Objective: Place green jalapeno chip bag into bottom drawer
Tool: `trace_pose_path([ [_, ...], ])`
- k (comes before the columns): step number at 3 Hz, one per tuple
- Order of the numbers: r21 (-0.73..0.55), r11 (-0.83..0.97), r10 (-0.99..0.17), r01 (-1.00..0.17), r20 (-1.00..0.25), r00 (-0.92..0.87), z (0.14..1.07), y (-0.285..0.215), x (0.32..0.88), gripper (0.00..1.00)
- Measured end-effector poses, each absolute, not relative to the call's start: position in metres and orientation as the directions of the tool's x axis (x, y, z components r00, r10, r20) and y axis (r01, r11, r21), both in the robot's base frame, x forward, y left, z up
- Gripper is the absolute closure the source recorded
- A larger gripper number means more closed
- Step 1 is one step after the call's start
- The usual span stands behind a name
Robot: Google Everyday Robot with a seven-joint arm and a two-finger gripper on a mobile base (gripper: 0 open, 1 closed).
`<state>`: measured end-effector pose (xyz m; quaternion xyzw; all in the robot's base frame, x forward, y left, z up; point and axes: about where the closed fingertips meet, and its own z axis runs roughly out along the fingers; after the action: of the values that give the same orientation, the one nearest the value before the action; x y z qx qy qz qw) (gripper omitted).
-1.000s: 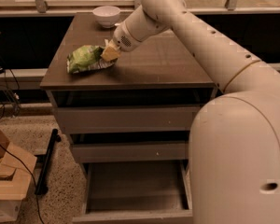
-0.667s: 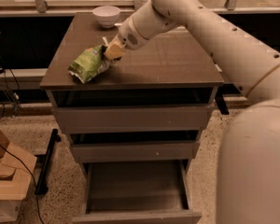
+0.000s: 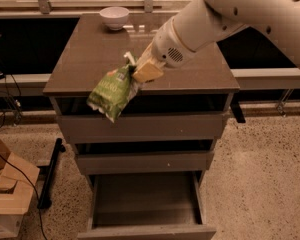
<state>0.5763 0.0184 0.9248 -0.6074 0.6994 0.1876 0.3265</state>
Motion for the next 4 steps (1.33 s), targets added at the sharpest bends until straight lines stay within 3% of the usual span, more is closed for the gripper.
trace_pose_path([
  [1,-0.013,0.273,-0.733,-0.962,-0.651,-0.199,0.898,-0.003,0.514,1.0],
  [2,0.139,0.355,-0.695,-0.924,-0.622,-0.36,0.821,-0.008,0.486,1.0],
  [3,0.317,0.419,-0.633,-0.851,-0.57,-0.524,0.714,-0.008,0.469,1.0],
  [4,0.363,0.422,-0.617,-0.831,-0.557,-0.556,0.681,-0.006,0.469,1.0],
])
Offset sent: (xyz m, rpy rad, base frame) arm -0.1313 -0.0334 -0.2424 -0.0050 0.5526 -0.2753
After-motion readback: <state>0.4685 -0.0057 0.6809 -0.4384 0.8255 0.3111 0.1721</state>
